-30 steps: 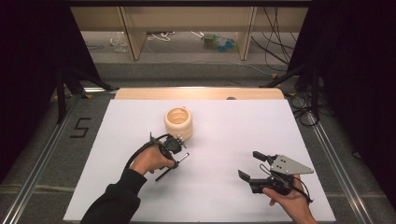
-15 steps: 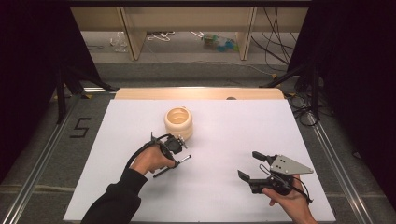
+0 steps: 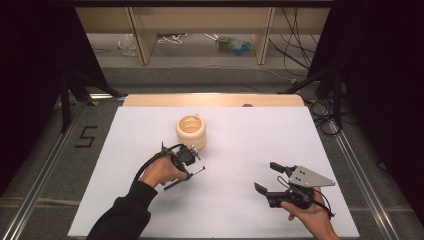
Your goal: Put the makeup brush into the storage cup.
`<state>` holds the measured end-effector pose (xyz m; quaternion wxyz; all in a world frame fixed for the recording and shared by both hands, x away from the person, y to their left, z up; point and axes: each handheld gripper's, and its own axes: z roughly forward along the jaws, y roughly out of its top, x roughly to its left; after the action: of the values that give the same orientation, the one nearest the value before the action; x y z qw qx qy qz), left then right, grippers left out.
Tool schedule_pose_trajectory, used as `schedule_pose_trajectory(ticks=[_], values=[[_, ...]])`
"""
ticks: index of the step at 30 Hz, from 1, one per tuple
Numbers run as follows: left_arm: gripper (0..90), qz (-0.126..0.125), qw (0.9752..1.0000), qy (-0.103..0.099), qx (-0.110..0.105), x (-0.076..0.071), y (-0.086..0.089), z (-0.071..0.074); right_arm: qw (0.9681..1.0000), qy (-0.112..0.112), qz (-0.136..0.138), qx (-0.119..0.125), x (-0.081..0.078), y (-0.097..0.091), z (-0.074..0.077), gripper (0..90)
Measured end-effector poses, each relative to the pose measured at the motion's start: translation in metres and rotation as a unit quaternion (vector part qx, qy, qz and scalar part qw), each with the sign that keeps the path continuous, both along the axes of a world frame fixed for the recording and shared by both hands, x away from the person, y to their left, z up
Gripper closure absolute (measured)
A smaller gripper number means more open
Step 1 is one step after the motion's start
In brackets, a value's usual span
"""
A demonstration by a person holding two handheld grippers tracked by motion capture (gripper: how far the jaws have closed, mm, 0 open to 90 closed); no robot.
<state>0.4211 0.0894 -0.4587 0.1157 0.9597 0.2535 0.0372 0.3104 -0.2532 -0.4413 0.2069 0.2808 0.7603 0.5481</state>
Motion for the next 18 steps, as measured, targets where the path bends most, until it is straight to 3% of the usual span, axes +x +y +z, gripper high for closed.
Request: schedule_pose_trajectory(ticks=[2, 5, 7, 8, 12, 13, 18], values=[[83.6, 0.012, 0.9996, 0.002, -0.025, -0.002, -0.001, 0.001, 1.0000, -0.003, 0.001, 0.000, 0.000, 0.000, 0.000, 16.8], [83.6, 0.003, 0.9996, 0.003, -0.029, -0.001, 0.003, 0.006, 0.9999, 0.003, 0.004, 0.009, 0.000, 0.001, 0.000, 16.8], [83.6, 0.009, 0.9989, -0.003, -0.045, -0.001, 0.005, 0.012, 1.0000, 0.008, 0.001, 0.003, -0.001, 0.000, 0.001, 16.8], [83.6, 0.008, 0.9988, -0.011, -0.047, -0.001, 0.007, 0.018, 1.0000, -0.005, -0.003, 0.005, 0.000, 0.000, 0.000, 16.8], [83.6, 0.009, 0.9979, -0.020, -0.061, -0.001, 0.010, 0.028, 1.0000, -0.006, -0.001, 0.004, 0.001, 0.000, 0.000, 16.8], [83.5, 0.012, 0.9970, -0.031, -0.069, -0.002, 0.012, 0.034, 0.9999, -0.008, -0.005, 0.005, 0.001, 0.000, 0.000, 16.8], [83.5, 0.022, 0.9942, -0.044, -0.096, -0.002, 0.016, 0.043, 0.9999, -0.006, 0.000, 0.011, 0.002, 0.000, -0.001, 16.8]])
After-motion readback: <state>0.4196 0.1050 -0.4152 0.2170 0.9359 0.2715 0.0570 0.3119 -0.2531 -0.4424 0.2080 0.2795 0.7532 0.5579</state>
